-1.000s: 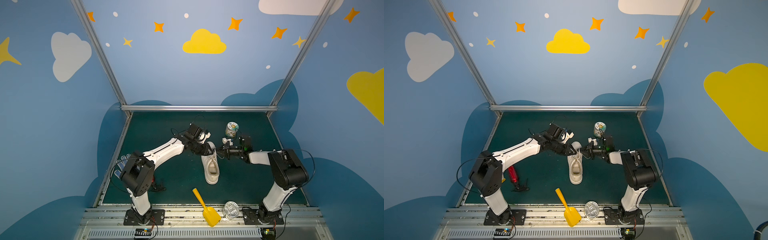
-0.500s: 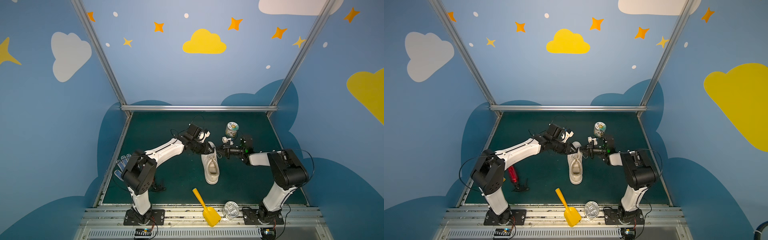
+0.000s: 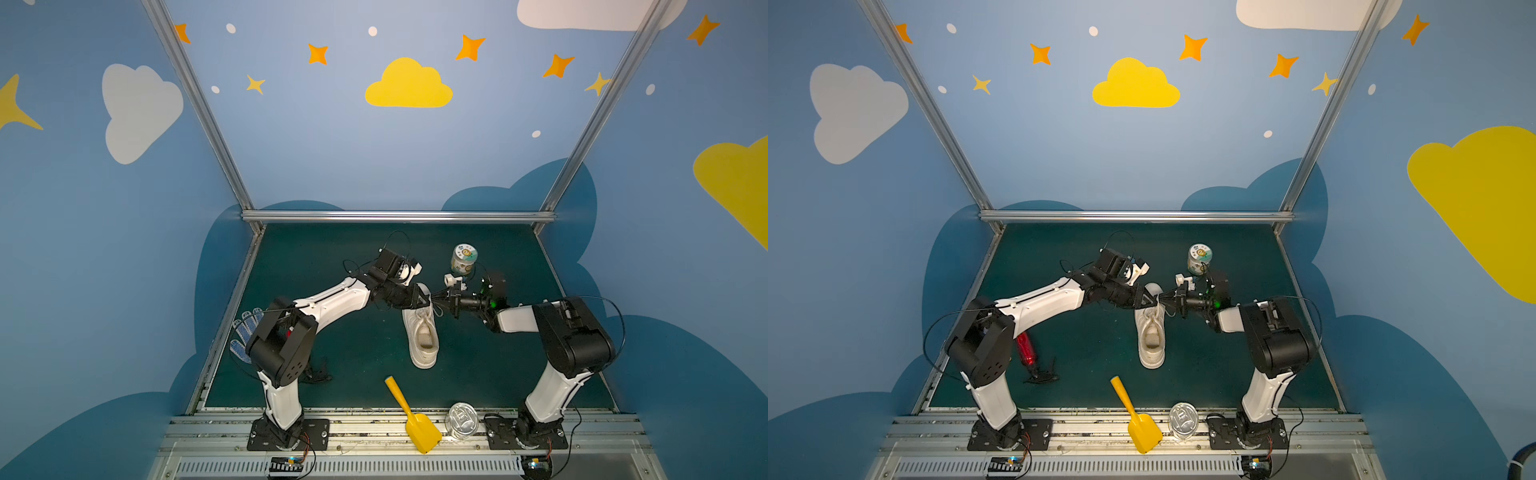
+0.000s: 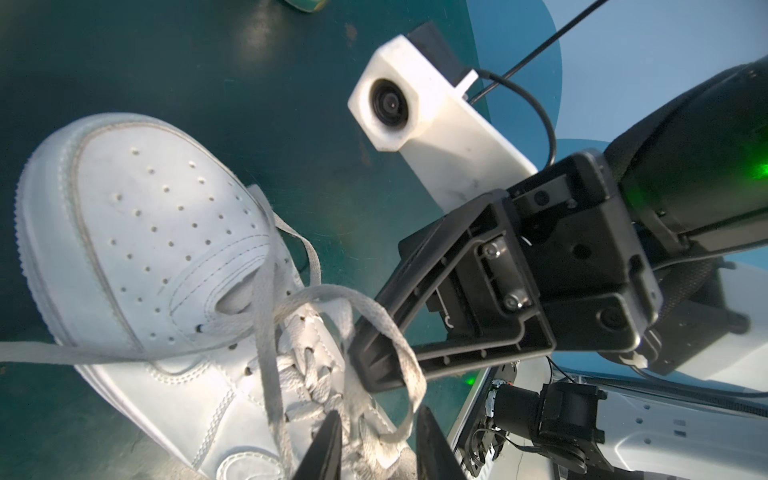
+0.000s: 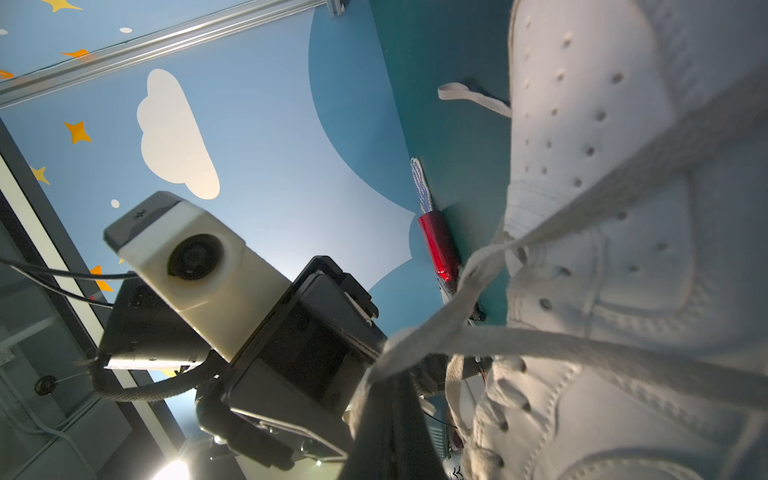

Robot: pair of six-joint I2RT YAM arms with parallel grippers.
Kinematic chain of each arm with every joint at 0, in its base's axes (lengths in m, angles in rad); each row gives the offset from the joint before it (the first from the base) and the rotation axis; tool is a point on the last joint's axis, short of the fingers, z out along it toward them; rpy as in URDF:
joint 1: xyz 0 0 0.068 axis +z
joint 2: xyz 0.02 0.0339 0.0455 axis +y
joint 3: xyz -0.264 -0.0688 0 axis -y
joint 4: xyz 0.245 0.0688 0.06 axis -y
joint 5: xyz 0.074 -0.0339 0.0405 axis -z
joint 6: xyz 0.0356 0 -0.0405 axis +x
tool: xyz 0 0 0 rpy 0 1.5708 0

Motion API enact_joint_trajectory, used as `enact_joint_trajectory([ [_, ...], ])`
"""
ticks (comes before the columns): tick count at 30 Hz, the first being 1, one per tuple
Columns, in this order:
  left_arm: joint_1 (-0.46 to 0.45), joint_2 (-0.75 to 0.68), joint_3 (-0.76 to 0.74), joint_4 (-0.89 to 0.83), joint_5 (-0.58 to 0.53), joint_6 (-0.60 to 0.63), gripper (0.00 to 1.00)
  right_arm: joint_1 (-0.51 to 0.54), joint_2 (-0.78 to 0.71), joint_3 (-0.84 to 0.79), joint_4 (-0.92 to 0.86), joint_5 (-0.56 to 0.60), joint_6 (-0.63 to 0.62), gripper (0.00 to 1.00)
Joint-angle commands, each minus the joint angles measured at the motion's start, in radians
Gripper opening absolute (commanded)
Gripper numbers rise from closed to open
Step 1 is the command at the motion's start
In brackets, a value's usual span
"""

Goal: Tie the shoes

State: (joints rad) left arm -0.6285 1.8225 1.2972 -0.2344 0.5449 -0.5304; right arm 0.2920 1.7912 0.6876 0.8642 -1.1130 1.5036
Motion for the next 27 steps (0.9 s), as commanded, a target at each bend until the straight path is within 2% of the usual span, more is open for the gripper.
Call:
enact_joint_trajectory([
  [1, 0.005, 0.021, -0.024, 0.018, 0.021, -0.007, 0.27, 0.008, 0.019, -0.010, 0.079, -0.018, 0.030, 0.00],
  [10, 0.010, -0.004, -0.027, -0.028, -0.028, 0.017, 0.06, 0.008, 0.012, -0.041, 0.043, -0.011, 0.005, 0.00],
  [11, 0.014, -0.009, -0.025, -0.035, -0.025, 0.017, 0.05, 0.007, 0.006, -0.041, 0.023, -0.011, -0.009, 0.01],
  [12, 0.016, -0.011, -0.023, -0.042, -0.020, 0.023, 0.03, 0.007, 0.000, -0.044, 0.003, -0.011, -0.022, 0.06],
  [14, 0.020, -0.017, -0.014, -0.062, -0.018, 0.032, 0.03, 0.003, -0.014, -0.050, -0.025, -0.011, -0.042, 0.11],
  [21, 0.029, -0.046, -0.006, -0.090, -0.026, 0.040, 0.03, -0.010, -0.082, -0.070, -0.164, -0.007, -0.129, 0.15],
  [27, 0.038, -0.083, 0.000, -0.121, -0.044, 0.046, 0.03, -0.044, -0.152, -0.082, -0.412, 0.000, -0.270, 0.18],
])
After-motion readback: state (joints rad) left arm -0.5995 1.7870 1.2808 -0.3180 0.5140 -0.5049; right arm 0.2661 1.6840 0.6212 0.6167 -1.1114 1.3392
